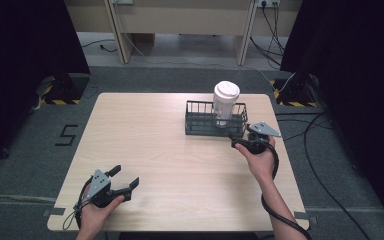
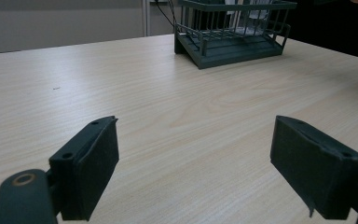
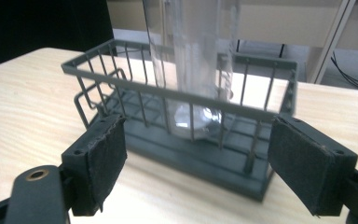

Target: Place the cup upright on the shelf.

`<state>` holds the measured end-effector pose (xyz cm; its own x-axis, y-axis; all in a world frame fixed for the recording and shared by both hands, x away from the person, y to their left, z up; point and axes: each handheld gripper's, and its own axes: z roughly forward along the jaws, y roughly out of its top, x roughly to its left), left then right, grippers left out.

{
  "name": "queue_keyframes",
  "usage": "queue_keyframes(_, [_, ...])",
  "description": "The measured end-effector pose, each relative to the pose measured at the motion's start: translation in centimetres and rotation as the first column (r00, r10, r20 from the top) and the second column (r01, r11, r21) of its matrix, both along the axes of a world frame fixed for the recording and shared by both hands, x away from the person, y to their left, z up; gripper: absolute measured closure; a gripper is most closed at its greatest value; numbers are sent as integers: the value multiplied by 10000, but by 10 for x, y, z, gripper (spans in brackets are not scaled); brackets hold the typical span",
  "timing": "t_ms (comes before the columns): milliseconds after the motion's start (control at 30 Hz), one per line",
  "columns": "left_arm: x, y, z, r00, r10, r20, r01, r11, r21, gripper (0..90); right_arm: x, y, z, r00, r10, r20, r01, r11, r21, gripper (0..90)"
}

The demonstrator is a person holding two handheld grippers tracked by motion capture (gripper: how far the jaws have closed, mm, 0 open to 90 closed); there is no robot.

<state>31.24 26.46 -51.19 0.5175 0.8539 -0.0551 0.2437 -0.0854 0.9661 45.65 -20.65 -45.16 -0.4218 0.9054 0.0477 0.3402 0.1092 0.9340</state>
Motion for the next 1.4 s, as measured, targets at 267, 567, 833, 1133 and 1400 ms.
queue_keyframes(267, [0,-1,0,10000,-43,-60,43,10000,-19,146,-16,-13,-8,9997,-90,-207,89,9999,-72,210])
queue_keyframes(567, [-1,-1,0,10000,-67,-52,67,10000,-18,146,-36,-32,-17,9982,-353,-475,348,9993,-105,218])
queue_keyframes(833, [-2,0,0,10000,-60,-28,60,10000,-12,146,-53,-43,-25,9967,-502,-635,491,9986,-187,216])
queue_keyframes(1133, [-2,-1,0,10000,-60,-27,60,10000,4,146,-71,-56,-34,9952,-649,-728,634,9977,-219,216])
queue_keyframes(1400, [-3,0,1,10000,-17,-20,17,10000,-14,146,-87,-67,-45,9931,-808,-847,798,9967,-150,215])
